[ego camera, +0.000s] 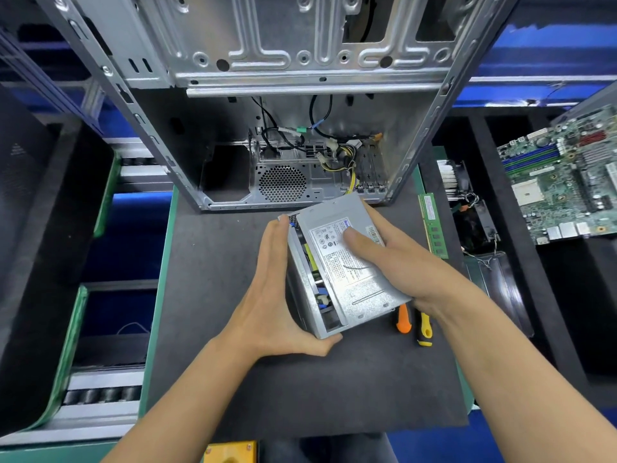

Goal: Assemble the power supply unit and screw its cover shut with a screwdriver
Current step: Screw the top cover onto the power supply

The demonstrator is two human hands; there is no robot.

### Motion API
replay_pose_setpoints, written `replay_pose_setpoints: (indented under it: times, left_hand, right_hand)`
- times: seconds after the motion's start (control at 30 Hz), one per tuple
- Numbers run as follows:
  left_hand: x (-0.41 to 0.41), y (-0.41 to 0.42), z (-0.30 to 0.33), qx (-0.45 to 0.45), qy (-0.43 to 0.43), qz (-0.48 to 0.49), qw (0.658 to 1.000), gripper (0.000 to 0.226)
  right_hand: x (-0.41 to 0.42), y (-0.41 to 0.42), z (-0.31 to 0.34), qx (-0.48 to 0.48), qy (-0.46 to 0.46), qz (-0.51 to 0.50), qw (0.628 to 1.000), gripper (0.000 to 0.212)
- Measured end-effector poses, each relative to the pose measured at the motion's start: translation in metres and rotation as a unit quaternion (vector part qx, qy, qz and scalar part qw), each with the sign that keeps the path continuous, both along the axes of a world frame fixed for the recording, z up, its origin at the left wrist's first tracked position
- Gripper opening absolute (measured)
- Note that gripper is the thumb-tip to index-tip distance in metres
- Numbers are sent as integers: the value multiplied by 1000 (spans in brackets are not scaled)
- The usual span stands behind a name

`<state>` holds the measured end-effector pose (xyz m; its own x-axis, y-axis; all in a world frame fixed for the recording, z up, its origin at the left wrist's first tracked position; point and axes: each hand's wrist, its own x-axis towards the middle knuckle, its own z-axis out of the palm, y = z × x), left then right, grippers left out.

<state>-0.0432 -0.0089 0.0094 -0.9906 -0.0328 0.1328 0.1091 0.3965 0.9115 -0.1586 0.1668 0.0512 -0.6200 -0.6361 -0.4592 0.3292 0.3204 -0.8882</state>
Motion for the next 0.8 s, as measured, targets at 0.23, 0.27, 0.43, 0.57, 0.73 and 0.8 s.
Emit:
replay_pose_setpoints:
  times: [0.23,0.27,0.43,0.57,0.73,0.8]
  left_hand:
    - [0,3,-2,-6,-27,0,1000,152]
    - [-1,3,-2,-10,-21,-4,1000,152]
    - [-1,5,0,-20,-5,-11,1000,148]
    - [-1,7,-2,-13,-5,-12,1000,148]
    - [0,7,-3,-12,-15,-9,1000,149]
    - [0,7,-4,-13,-19,-4,1000,149]
  right_hand:
    - [5,-11,-1,-16,13,-11,1000,66]
    - [6,-11,-2,-19,9,-15,1000,66]
    - [10,-10,-7,-22,-1,-17,1000,59]
    - [11,-8,-8,-22,0,-15,1000,46]
    - [14,-8,-5,-21,-9,-19,1000,44]
    - [15,-9,-3,-19,-9,-18,1000,45]
